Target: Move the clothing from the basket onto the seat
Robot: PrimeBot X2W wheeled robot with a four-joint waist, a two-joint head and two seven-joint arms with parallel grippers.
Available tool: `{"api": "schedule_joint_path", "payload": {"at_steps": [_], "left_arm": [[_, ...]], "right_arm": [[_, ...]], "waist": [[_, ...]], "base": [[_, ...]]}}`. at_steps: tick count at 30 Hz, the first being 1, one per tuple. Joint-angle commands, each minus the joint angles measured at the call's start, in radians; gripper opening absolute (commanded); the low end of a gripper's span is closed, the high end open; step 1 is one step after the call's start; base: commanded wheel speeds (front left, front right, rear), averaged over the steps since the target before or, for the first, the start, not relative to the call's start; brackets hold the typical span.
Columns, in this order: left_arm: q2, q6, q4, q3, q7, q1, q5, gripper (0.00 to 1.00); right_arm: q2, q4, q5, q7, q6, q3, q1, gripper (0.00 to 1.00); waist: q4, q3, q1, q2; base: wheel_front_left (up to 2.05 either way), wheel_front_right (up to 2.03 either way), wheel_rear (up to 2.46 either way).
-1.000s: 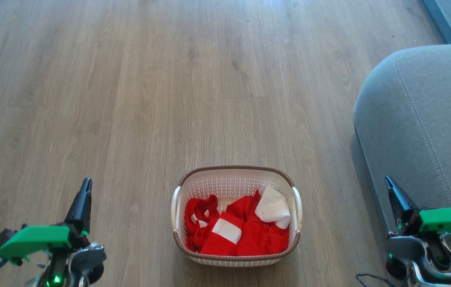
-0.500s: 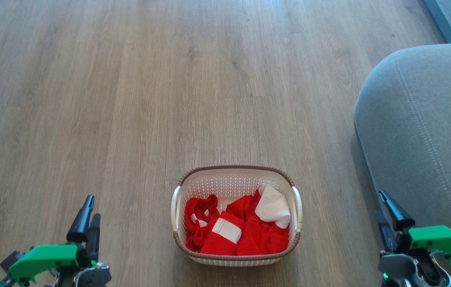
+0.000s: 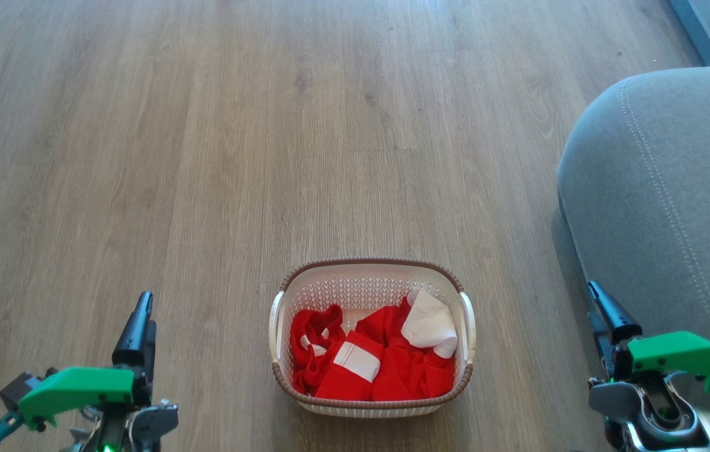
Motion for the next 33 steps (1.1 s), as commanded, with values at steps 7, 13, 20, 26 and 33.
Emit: {"api": "schedule_joint_path", "payload": {"at_steps": [7, 13, 20, 26, 33], "left_arm": [[0.016, -0.002, -0.019, 0.010, -0.027, -0.078, 0.112, 1.00], [0.015, -0.003, -0.015, 0.015, -0.045, -0.095, 0.211, 1.00], [0.015, -0.003, -0.014, 0.018, -0.066, -0.113, 0.337, 1.00], [0.014, -0.003, -0.012, 0.016, -0.083, -0.129, 0.434, 1.00], [0.015, -0.004, -0.002, 0.012, -0.104, -0.149, 0.541, 1.00]], "right_arm": [[-0.032, -0.014, -0.087, -0.028, 0.002, 0.024, -0.093, 1.00], [-0.041, -0.006, -0.185, -0.046, 0.002, 0.036, -0.115, 1.00], [-0.047, 0.000, -0.296, -0.067, 0.003, 0.053, -0.138, 1.00], [-0.055, 0.009, -0.388, -0.084, 0.003, 0.073, -0.158, 1.00], [-0.063, 0.025, -0.485, -0.105, 0.003, 0.096, -0.183, 1.00]], "waist": [[0.000, 0.004, 0.0000, 0.0000], [-0.001, 0.006, 0.0000, 0.0000], [-0.002, 0.009, 0.0000, 0.0000], [-0.002, 0.011, 0.0000, 0.0000], [-0.001, 0.013, 0.0000, 0.0000]], "base": [[0.00, 0.00, 0.00], [0.00, 0.00, 0.00], [0.00, 0.00, 0.00], [0.00, 0.00, 0.00], [0.00, 0.00, 0.00]]}}
